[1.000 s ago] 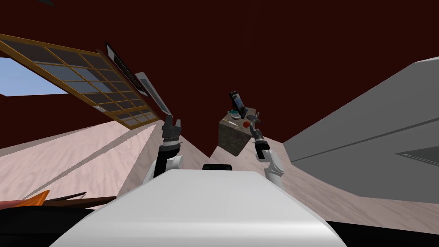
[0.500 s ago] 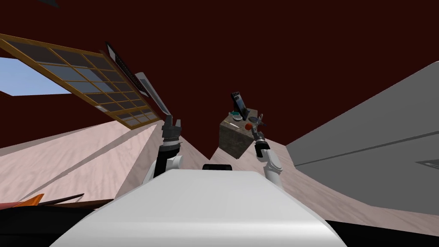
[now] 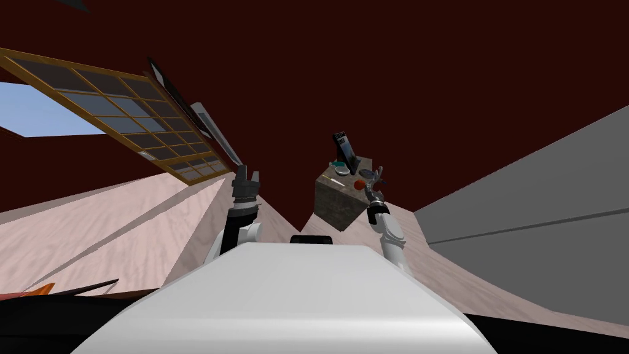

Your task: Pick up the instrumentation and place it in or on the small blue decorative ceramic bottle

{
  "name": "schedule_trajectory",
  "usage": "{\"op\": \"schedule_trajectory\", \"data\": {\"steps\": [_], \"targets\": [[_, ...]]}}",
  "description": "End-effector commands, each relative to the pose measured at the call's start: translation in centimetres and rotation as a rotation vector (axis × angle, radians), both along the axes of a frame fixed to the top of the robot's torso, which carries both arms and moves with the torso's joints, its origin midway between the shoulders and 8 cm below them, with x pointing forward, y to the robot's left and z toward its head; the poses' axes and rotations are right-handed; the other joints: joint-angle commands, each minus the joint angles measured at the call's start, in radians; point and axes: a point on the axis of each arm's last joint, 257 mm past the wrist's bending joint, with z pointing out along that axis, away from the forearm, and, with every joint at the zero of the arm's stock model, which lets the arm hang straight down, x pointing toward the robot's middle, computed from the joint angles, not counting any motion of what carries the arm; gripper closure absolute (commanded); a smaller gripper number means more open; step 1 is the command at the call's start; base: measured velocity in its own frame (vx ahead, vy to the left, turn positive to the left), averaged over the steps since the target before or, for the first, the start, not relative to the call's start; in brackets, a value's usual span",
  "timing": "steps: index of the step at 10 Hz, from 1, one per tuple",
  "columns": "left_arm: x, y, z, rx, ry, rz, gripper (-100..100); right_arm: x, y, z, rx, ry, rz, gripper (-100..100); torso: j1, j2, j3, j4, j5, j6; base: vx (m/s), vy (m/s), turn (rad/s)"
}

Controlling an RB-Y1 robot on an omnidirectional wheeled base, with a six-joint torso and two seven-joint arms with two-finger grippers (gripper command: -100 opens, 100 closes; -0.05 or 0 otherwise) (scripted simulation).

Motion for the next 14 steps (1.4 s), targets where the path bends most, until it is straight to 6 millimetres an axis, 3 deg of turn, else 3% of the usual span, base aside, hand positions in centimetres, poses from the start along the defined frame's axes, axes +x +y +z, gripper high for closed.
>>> {"op": "schedule_trajectory", "data": {"steps": [1,4,11,12,13,14], "targets": [[0.0,0.0,0.0,0.000,0.000,0.000,0,-0.1,-0.6,-0.1,-0.019,0.012,-0.021,-100,0.000,0.000,0.000,0.000,0.000,0.000,0.060,0.001,0.015],[0.0,0.0,0.0,0.000,0.000,0.000,0,-0.7,-4.0,-0.7,-0.116,0.065,-0.110,-100,0.000,0.000,0.000,0.000,0.000,0.000,0.095,0.007,0.041],[0.0,0.0,0.0,0.000,0.000,0.000,0,-1.5,-7.2,-0.3,-0.220,0.105,-0.191,-100,0.001,0.002,0.001,0.000,0.000,0.000,0.055,0.001,0.018],[0.0,0.0,0.0,0.000,0.000,0.000,0,-1.4,-6.9,-0.3,-0.212,0.103,-0.183,-100,0.000,0.004,0.002,0.001,0.000,0.000,0.001,-0.005,0.014],[0.0,0.0,0.0,0.000,0.000,0.000,0,-1.4,-6.9,-0.3,-0.213,0.103,-0.185,0,0.000,0.005,0.003,0.001,0.000,0.000,0.000,0.000,0.000],[0.0,0.0,0.0,0.000,0.000,0.000,0,-1.2,-7.8,0.2,-0.213,0.102,-0.182,-100,0.000,0.006,0.003,0.001,0.000,0.000,0.006,-0.012,0.033]]}}
